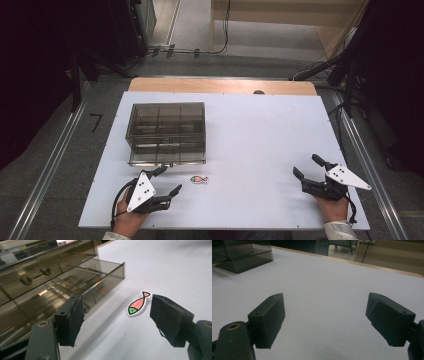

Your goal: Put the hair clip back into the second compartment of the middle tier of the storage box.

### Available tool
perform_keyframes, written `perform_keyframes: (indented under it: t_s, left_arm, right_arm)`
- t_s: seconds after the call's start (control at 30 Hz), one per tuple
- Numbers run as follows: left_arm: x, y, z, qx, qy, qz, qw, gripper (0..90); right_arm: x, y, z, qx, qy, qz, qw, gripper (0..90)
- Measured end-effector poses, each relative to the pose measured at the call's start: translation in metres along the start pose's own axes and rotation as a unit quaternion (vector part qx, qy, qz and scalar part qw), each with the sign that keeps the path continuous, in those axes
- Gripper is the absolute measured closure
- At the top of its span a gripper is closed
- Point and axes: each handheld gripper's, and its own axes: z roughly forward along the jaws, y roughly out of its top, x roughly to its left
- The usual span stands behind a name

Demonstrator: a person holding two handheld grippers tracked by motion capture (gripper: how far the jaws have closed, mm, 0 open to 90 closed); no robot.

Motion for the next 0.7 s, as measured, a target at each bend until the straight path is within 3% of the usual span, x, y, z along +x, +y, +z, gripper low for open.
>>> perform_keyframes:
  t_s: [0.33, 0.7]
  left_arm:
    - [-0.007, 0.008, 0.013, 0.025, -0.022, 0.023, 0.9992, 35.5]
    - [-0.014, 0.012, 0.022, 0.038, -0.024, 0.044, 0.9980, 39.7]
  right_arm:
    - [0.000, 0.000, 0.000, 0.001, 0.000, -0.001, 1.0000, 14.3]
    - [0.000, 0.000, 0.000, 0.000, -0.001, -0.004, 1.0000, 14.4]
